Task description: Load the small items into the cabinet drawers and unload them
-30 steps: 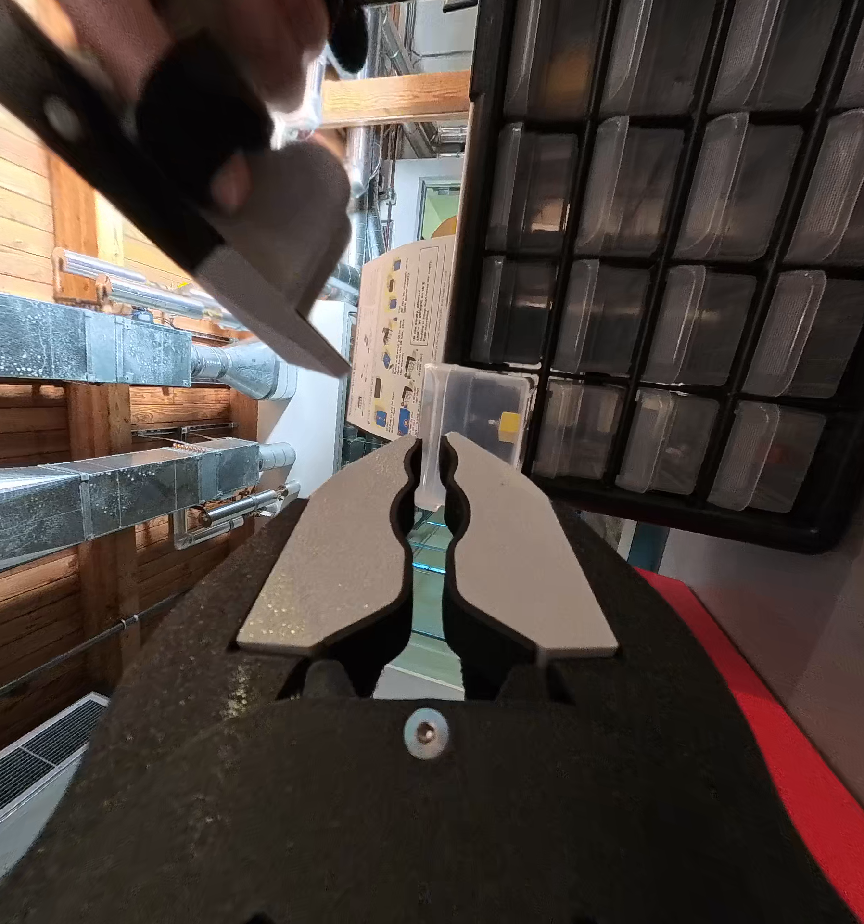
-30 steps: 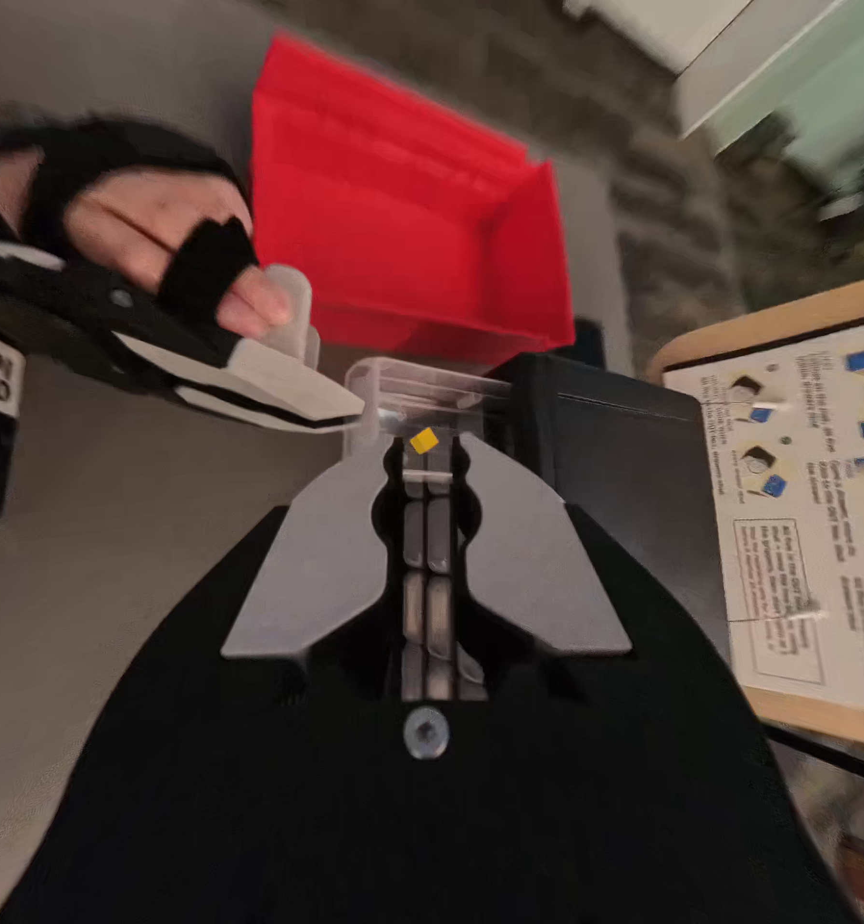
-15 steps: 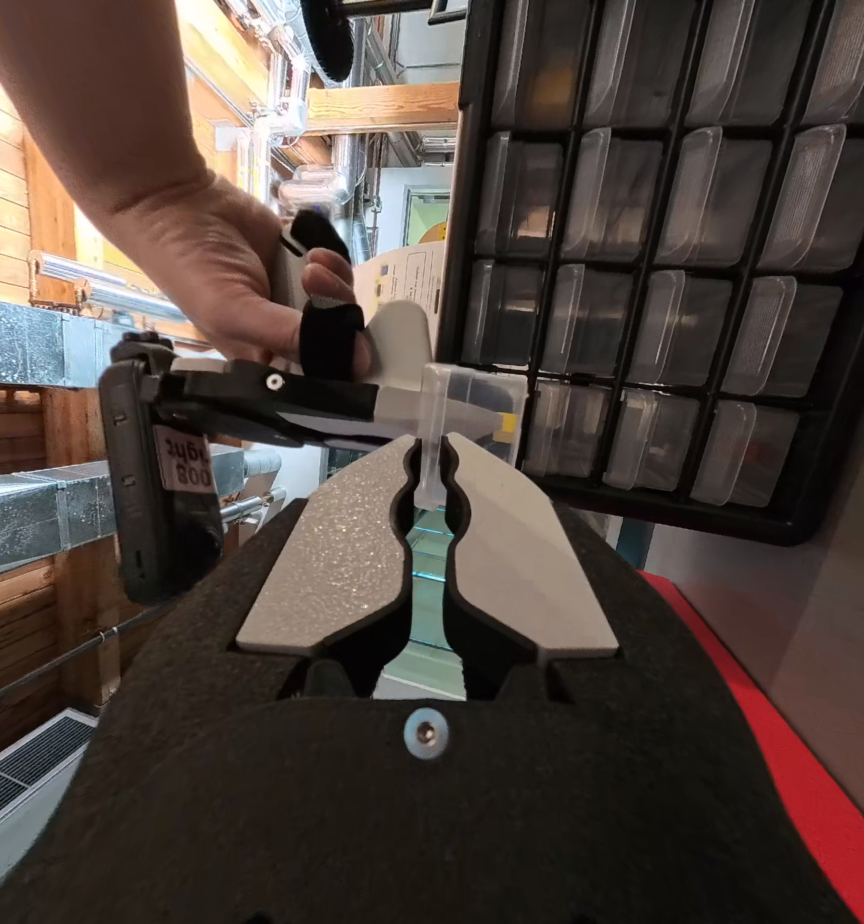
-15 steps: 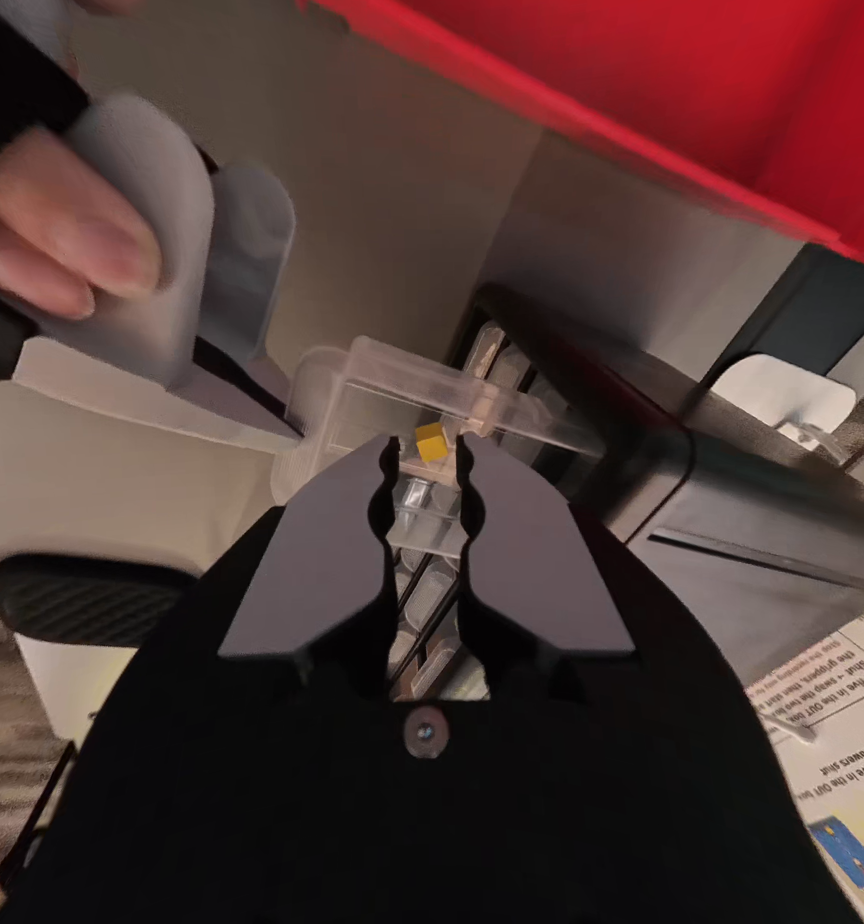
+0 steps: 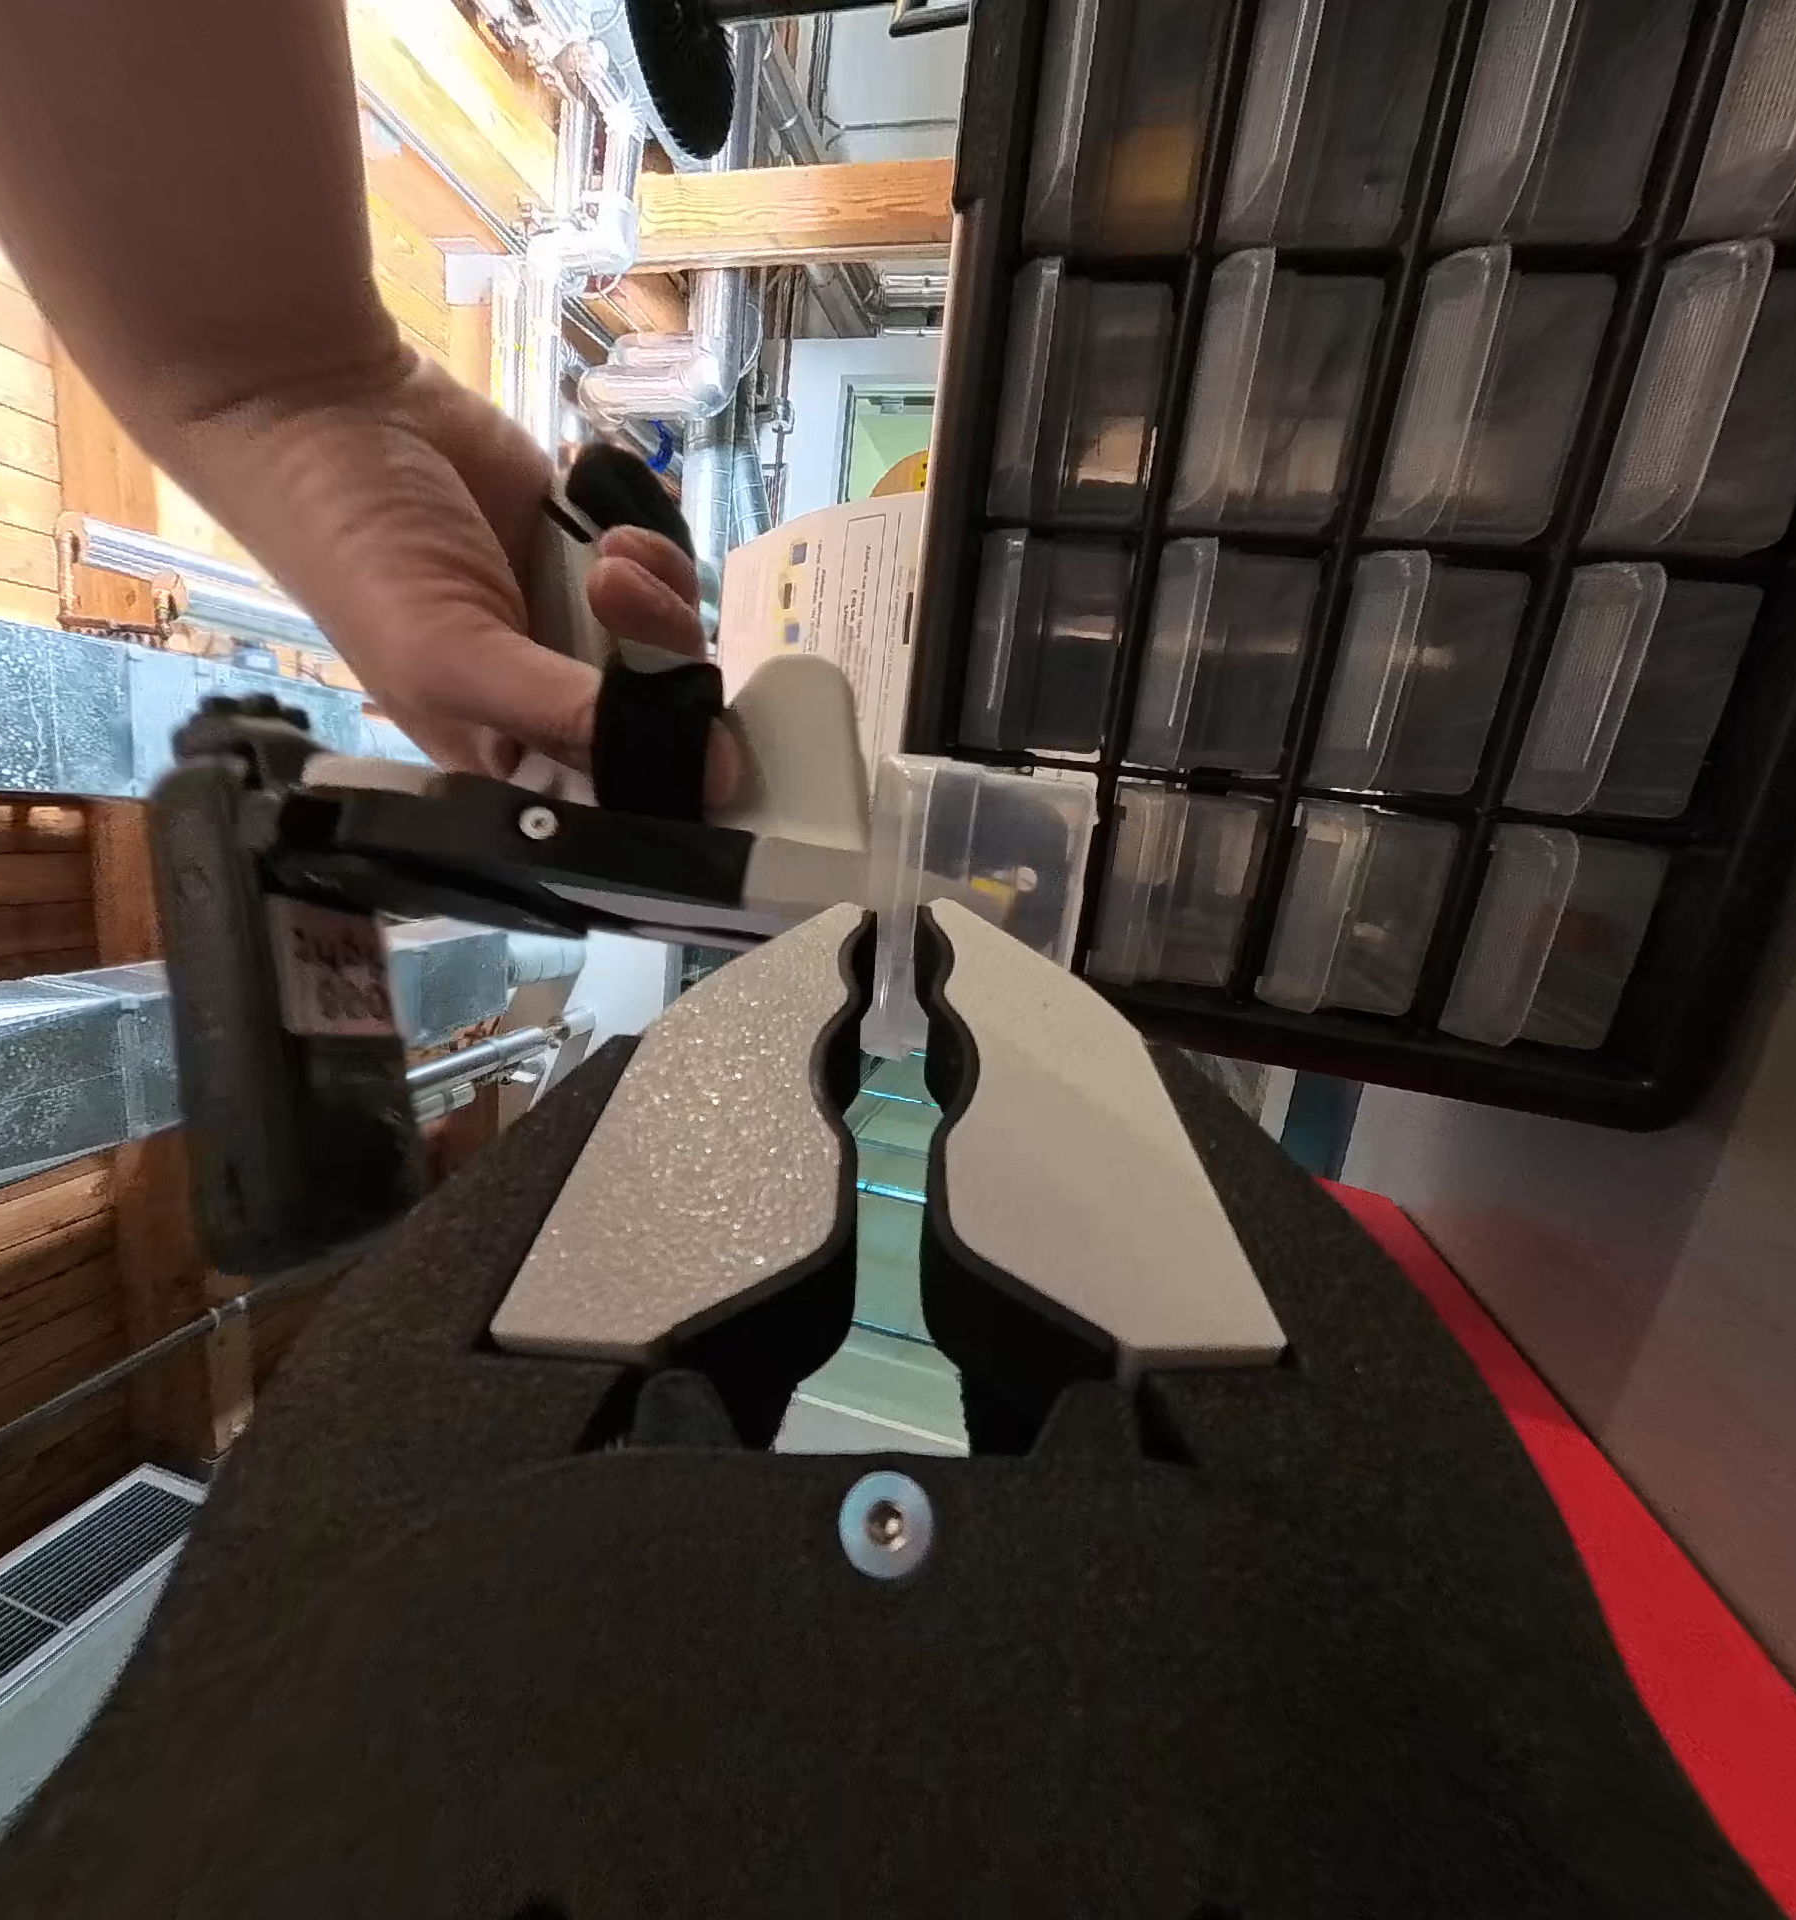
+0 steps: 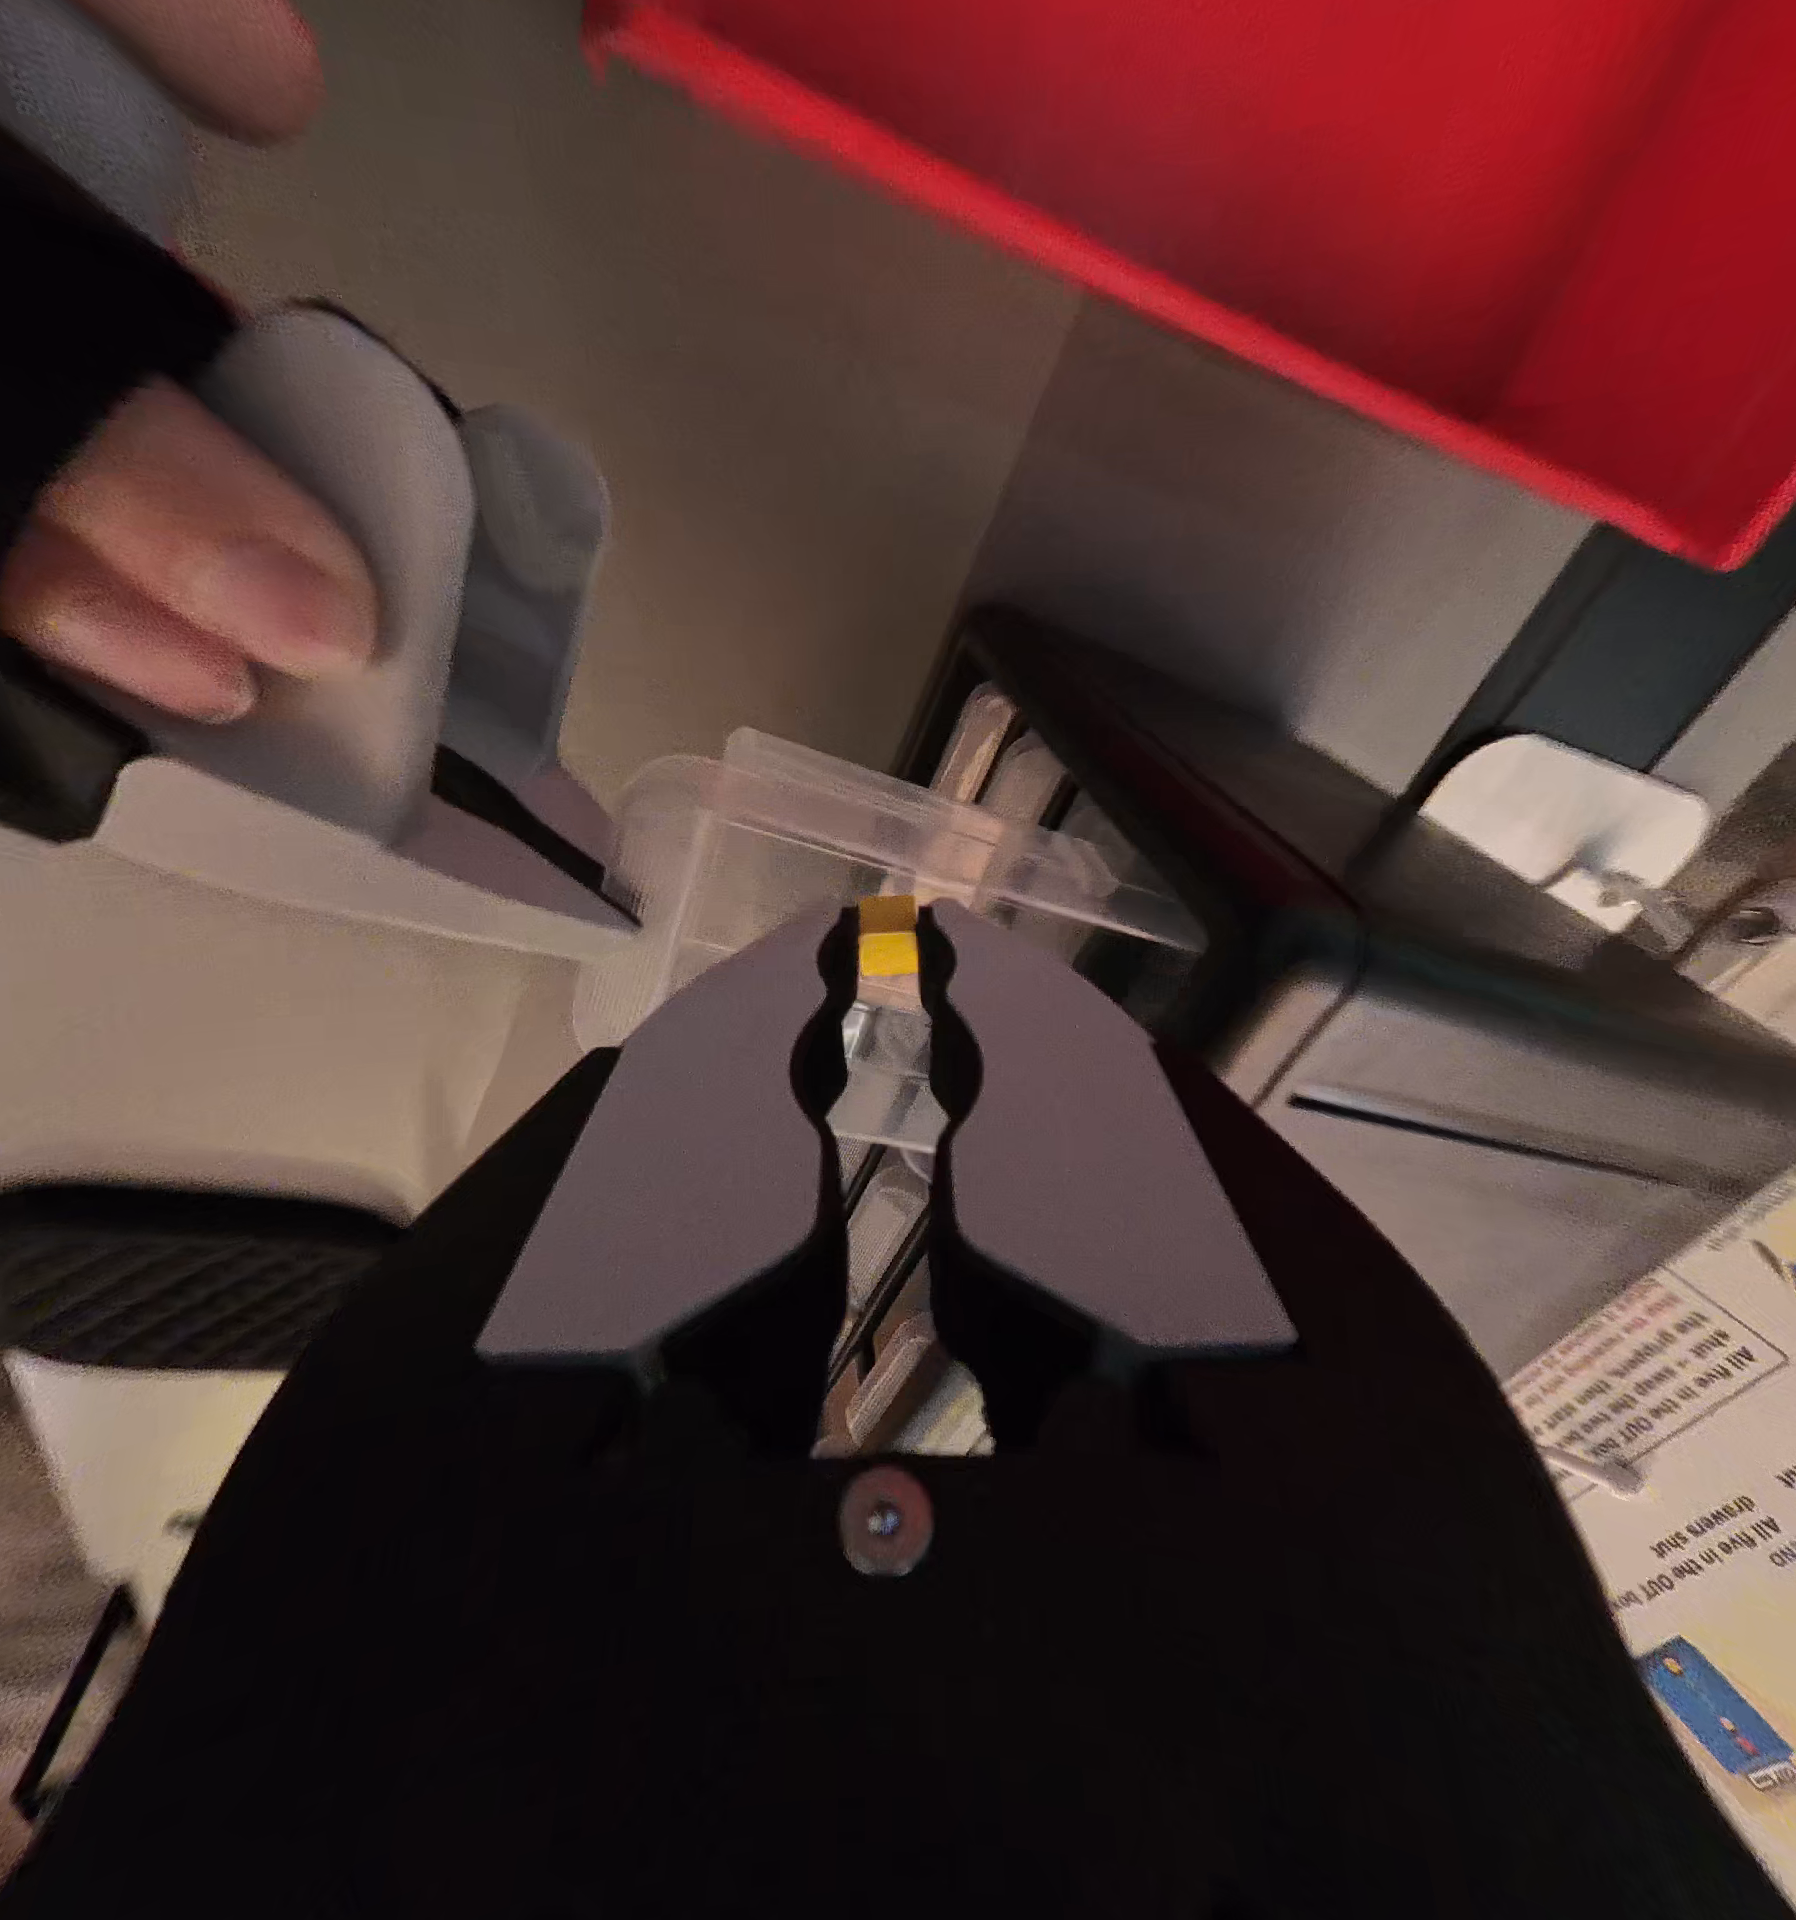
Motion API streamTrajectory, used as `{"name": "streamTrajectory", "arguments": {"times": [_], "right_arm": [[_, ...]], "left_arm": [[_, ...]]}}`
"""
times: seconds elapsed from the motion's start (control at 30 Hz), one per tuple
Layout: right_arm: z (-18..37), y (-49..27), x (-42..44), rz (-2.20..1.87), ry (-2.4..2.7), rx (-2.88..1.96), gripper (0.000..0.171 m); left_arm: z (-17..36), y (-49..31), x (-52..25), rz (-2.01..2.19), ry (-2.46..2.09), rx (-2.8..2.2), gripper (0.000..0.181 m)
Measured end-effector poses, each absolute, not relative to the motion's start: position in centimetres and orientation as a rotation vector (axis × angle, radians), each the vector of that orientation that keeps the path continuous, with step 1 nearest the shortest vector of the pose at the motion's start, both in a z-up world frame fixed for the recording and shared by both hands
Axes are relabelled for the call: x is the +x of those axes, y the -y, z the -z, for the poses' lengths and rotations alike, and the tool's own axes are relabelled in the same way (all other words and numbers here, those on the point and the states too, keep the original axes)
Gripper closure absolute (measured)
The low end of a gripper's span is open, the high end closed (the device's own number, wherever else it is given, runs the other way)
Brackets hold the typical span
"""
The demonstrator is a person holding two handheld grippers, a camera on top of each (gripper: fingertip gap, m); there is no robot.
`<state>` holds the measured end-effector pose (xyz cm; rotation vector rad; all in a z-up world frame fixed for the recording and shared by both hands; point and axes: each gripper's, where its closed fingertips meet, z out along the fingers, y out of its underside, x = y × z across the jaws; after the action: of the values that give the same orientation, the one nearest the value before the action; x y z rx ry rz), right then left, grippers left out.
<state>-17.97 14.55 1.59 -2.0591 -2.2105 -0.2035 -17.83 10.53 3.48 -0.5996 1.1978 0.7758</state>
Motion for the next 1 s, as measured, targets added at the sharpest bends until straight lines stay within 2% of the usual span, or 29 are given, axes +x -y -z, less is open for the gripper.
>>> {"name": "streamTrajectory", "arguments": {"times": [0.3,0.5,0.6,0.73,0.87,1.0], "right_arm": [[-8.5,-11.4,-14.9,-0.057,1.888,-1.813,0.160],[-8.6,-9.4,-1.9,0.160,1.527,-1.951,0.160],[-7.0,-9.2,8.2,0.355,1.177,-2.126,0.159],[-3.1,-9.8,19.4,0.388,0.640,-2.274,0.159],[3.7,-12.4,24.8,0.207,0.328,-2.324,0.160],[9.8,-14.7,28.7,0.269,0.151,-2.479,0.159]], "left_arm": [[-3.5,-10.6,-17.7,-0.784,-1.191,-0.598,0.175],[-3.5,-11.5,-17.6,-0.809,-1.200,-0.612,0.175],[-3.6,-12.8,-17.1,-0.856,-1.221,-0.617,0.175],[-3.5,-15.0,-16.4,-0.892,-1.228,-0.656,0.175],[-3.6,-16.6,-15.9,-0.919,-1.222,-0.678,0.175],[-3.6,-17.7,-15.4,-0.945,-1.212,-0.696,0.175]]}}
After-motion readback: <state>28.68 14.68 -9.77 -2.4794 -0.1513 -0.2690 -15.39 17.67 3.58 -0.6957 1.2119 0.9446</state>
